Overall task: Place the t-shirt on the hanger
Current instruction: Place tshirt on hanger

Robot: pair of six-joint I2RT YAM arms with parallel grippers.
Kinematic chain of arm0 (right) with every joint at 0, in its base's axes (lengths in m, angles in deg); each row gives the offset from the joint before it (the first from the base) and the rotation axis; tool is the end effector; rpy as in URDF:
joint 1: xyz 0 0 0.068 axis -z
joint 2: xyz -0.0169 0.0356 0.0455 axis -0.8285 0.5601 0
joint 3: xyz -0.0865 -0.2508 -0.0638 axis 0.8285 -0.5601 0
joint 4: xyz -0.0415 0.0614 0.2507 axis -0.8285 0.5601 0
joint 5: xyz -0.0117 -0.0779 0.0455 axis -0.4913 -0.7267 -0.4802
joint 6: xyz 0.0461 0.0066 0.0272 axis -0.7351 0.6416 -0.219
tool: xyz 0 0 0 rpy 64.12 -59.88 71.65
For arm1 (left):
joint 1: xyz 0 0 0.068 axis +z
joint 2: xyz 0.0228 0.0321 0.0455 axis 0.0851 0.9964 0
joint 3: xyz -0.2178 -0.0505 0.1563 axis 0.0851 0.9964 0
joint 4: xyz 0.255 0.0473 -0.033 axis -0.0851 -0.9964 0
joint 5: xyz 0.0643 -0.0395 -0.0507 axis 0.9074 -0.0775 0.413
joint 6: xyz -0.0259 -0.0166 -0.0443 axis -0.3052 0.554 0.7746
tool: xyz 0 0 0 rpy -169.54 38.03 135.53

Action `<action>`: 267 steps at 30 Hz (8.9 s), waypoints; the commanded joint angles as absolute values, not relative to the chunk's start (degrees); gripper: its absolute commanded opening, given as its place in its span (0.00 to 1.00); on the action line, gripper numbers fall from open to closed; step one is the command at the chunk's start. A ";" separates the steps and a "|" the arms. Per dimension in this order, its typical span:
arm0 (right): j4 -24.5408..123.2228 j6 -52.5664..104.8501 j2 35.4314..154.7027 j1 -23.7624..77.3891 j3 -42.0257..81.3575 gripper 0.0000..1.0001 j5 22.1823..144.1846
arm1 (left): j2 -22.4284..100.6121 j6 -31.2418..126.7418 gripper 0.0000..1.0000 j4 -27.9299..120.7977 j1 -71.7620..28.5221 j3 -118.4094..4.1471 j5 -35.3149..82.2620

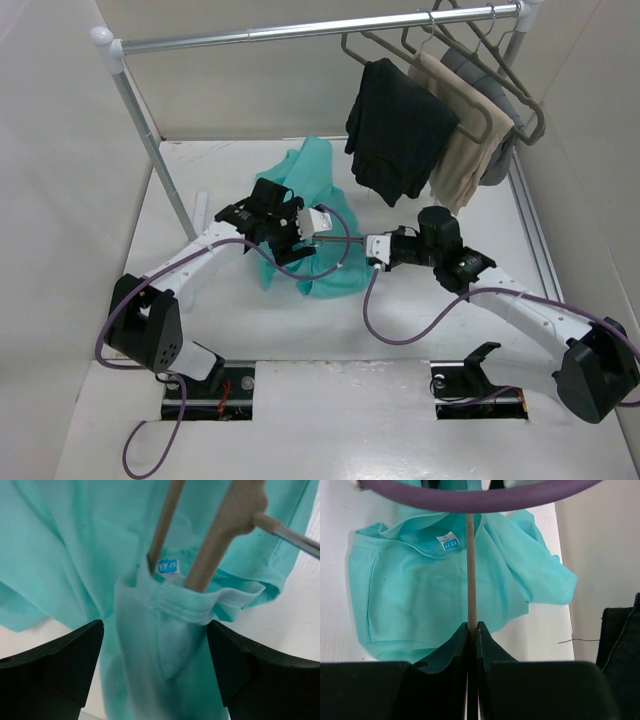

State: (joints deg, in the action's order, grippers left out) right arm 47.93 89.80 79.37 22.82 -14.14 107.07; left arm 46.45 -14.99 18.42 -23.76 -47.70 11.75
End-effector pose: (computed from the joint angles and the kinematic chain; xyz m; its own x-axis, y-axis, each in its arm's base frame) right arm 0.2034 0.1548 0.2703 0.5509 -0.4927 -0.6736 -0.7467 0.0694 -0.6615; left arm 0.2681 -0.1603 0.2706 0.1178 0.7697 -0.6274 0.9046 0.1775 0.3876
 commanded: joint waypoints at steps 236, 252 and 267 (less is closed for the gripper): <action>21.41 6.51 119.72 4.70 38.26 0.00 58.94 | 24.77 24.91 0.98 45.88 -21.49 -26.11 22.84; 20.71 5.18 120.51 5.75 36.93 0.00 54.72 | 8.79 -7.39 0.00 21.41 -22.10 -20.91 14.34; 22.38 5.18 121.65 5.75 36.93 0.00 54.71 | 5.86 -0.01 0.89 27.82 -22.10 -25.02 12.81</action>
State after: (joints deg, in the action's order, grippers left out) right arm 27.29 6.11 122.10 5.42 34.73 55.77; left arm 4.20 -14.59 15.42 -21.80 -21.12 10.98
